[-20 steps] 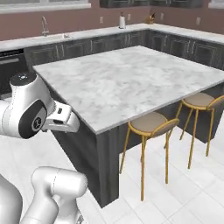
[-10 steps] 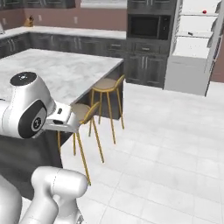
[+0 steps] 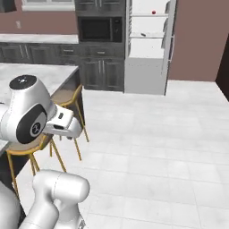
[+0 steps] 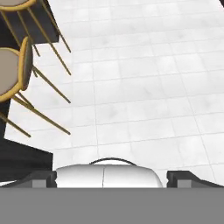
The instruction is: Pick the egg and butter from the fridge and place them by the bowl for mixing.
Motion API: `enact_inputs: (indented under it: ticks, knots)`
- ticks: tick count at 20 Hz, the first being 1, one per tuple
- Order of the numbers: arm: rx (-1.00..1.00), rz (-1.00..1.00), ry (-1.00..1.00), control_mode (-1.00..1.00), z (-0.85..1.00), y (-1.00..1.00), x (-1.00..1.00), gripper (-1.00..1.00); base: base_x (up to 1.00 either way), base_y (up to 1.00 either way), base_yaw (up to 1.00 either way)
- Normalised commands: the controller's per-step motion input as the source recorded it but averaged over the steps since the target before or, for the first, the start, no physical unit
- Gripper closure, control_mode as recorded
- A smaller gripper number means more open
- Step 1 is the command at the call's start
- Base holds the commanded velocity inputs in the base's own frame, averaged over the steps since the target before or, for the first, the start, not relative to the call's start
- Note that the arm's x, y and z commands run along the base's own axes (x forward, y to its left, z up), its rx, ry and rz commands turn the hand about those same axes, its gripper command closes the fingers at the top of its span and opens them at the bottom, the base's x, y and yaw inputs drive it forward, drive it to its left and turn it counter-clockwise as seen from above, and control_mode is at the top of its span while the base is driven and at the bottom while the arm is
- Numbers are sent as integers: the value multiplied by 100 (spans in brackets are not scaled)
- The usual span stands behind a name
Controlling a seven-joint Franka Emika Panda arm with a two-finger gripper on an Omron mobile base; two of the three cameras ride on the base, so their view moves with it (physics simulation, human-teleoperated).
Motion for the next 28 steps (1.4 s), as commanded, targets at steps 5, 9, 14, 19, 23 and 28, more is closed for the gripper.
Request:
enact_inputs:
  ticks: [5,9,14,19,23,28]
  knots:
    - [0,0,0,100,0,0,0,-100,100,-58,0]
    - [0,0,0,100,0,0,0,-100,100,-56,0]
    - [0,0,0,100,0,0,0,-100,100,-2,1]
    - [0,0,0,100,0,0,0,-100,100,6,1]
    - [0,0,0,100,0,0,0,-100,100,3,0]
    - [0,0,0,100,0,0,0,-100,100,0,0]
